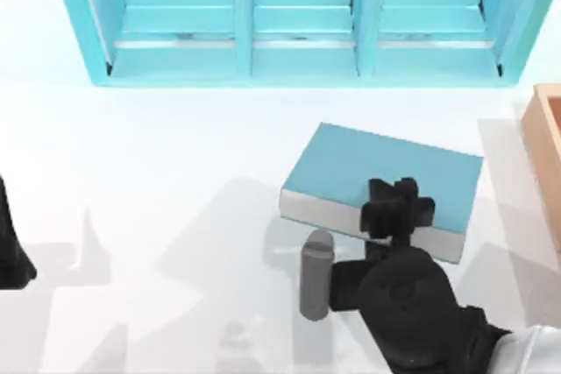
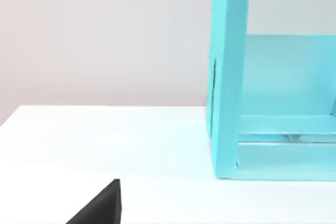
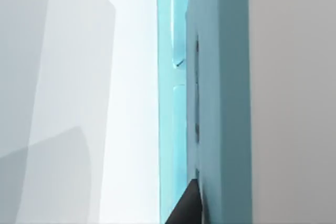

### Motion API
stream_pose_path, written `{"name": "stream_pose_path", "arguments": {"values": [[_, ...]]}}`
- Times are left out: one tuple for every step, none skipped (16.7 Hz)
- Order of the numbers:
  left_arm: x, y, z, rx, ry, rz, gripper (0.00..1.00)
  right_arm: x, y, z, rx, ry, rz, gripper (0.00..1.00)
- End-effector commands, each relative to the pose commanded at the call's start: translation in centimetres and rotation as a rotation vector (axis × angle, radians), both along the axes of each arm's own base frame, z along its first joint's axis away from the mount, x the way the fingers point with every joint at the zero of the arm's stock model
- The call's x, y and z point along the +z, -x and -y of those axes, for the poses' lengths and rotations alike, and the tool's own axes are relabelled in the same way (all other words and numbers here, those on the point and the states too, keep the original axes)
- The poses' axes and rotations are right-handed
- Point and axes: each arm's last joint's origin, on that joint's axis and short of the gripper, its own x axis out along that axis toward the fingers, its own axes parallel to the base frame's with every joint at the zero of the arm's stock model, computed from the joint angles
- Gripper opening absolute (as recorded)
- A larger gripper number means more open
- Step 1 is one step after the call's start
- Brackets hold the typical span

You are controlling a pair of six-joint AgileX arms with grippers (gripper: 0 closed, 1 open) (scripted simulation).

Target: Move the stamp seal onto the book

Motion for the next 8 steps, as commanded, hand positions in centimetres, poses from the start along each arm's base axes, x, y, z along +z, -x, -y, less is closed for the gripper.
{"name": "stream_pose_path", "arguments": {"values": [[0.00,0.00,0.00,0.000,0.000,0.000,1.00,-0.38,0.01,0.03,0.000,0.001,-0.001,0.00],[0.00,0.00,0.00,0.000,0.000,0.000,1.00,-0.67,0.02,0.07,0.000,0.002,-0.002,0.00],[0.00,0.00,0.00,0.000,0.000,0.000,1.00,-0.76,0.03,0.08,0.000,0.003,-0.003,0.00],[0.00,0.00,0.00,0.000,0.000,0.000,1.00,-0.76,0.03,0.08,0.000,0.003,-0.003,0.00],[0.00,0.00,0.00,0.000,0.000,0.000,1.00,-0.76,0.03,0.08,0.000,0.003,-0.003,0.00],[0.00,0.00,0.00,0.000,0.000,0.000,1.00,-0.76,0.03,0.08,0.000,0.003,-0.003,0.00],[0.00,0.00,0.00,0.000,0.000,0.000,1.00,-0.76,0.03,0.08,0.000,0.003,-0.003,0.08],[0.00,0.00,0.00,0.000,0.000,0.000,1.00,-0.76,0.03,0.08,0.000,0.003,-0.003,0.15]]}}
